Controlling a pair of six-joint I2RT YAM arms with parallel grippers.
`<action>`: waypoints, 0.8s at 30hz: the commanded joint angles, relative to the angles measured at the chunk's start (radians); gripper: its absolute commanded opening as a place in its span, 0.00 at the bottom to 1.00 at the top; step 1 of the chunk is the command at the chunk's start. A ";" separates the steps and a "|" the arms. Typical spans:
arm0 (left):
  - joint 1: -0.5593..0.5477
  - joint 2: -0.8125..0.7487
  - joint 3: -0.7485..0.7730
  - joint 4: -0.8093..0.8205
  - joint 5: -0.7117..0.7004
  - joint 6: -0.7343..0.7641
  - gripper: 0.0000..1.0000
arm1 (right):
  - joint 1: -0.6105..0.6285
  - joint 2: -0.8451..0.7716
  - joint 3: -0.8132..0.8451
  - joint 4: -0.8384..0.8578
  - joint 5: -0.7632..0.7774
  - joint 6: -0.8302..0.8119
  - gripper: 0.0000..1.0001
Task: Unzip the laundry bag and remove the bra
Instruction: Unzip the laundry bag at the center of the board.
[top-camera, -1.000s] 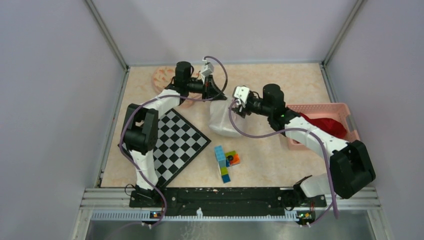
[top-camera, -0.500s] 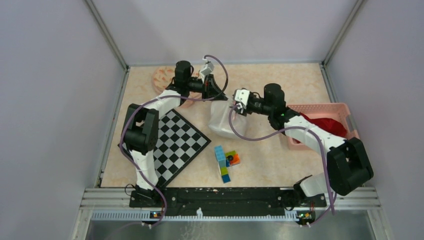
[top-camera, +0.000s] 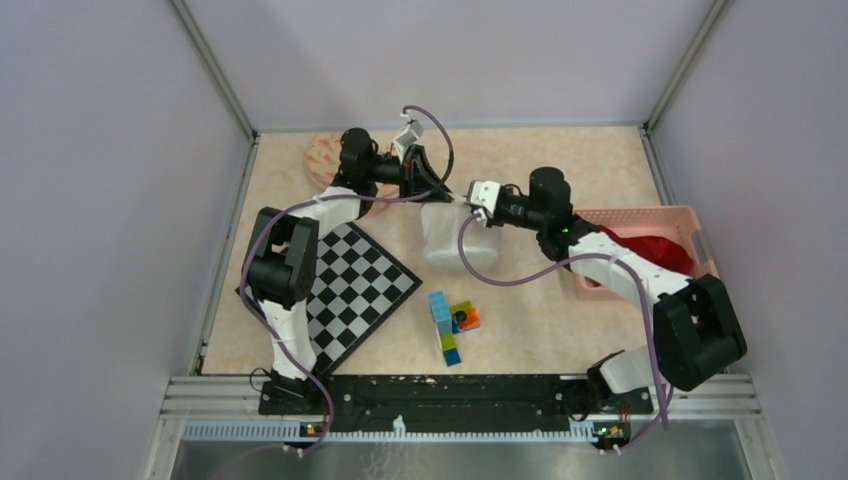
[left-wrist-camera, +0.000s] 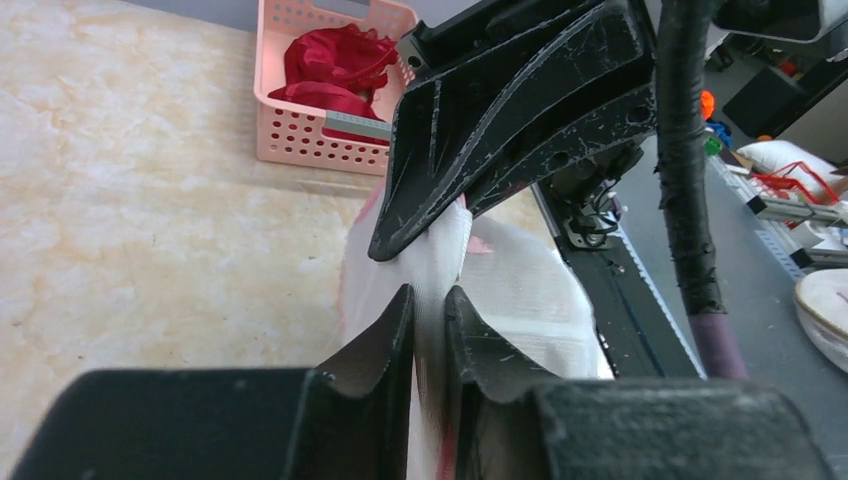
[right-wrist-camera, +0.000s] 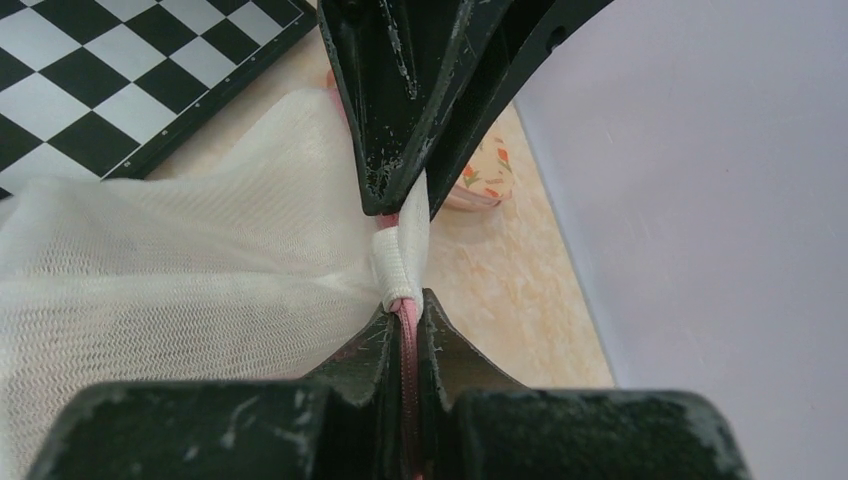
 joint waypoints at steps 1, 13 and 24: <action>-0.001 -0.013 -0.020 0.162 0.011 -0.098 0.25 | -0.006 0.016 0.012 0.028 -0.032 0.051 0.00; -0.004 -0.082 -0.033 -0.175 -0.133 0.276 0.35 | -0.030 0.035 0.080 -0.037 -0.090 0.245 0.00; -0.001 -0.090 -0.107 -0.050 -0.081 0.179 0.51 | -0.050 0.055 0.087 -0.053 -0.098 0.343 0.00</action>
